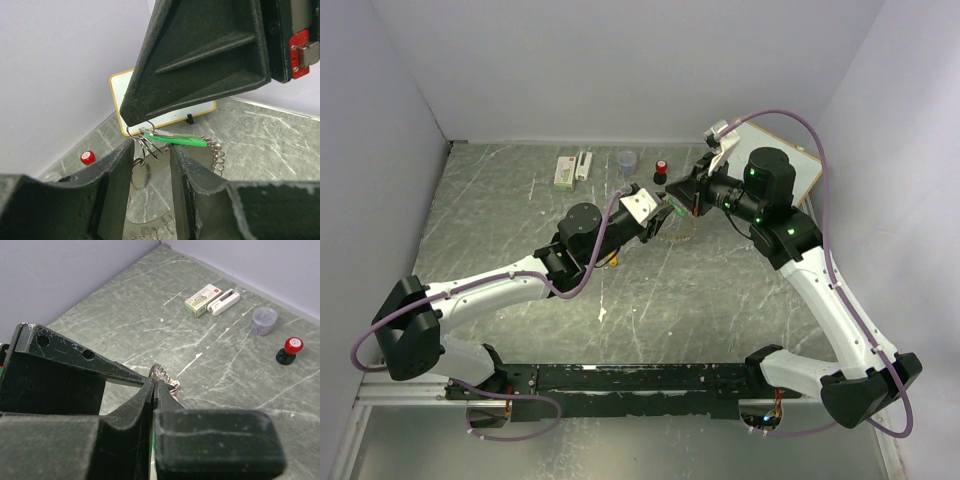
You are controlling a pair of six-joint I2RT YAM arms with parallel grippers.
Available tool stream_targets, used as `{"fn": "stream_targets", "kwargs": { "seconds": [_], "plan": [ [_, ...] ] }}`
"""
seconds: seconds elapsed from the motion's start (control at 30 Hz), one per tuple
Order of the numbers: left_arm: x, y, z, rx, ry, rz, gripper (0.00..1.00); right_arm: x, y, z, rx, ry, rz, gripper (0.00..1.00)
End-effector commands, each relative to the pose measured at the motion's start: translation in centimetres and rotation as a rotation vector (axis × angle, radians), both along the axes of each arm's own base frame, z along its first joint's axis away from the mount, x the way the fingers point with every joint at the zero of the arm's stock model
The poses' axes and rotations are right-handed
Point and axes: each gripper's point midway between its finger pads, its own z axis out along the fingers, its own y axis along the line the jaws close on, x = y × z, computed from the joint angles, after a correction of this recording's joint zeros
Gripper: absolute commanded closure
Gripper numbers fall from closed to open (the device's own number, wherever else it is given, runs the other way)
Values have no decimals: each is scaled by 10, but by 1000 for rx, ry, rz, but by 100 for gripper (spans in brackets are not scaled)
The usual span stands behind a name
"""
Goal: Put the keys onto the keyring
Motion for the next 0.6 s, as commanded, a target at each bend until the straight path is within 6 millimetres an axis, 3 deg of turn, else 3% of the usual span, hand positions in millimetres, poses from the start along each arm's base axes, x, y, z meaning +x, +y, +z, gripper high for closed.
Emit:
{"fn": "stream_targets", "kwargs": {
  "seconds": [0.0, 0.3, 0.57],
  "plan": [
    [2, 3, 29, -64, -39, 15, 55, -4, 1, 16, 41, -52, 17, 100],
    [6, 5, 32, -74, -39, 42, 60, -6, 3, 12, 43, -42, 29, 100],
    [15, 6, 26, -58, -9, 86, 91, -10, 2, 13, 43, -42, 34, 100]
  ]
}}
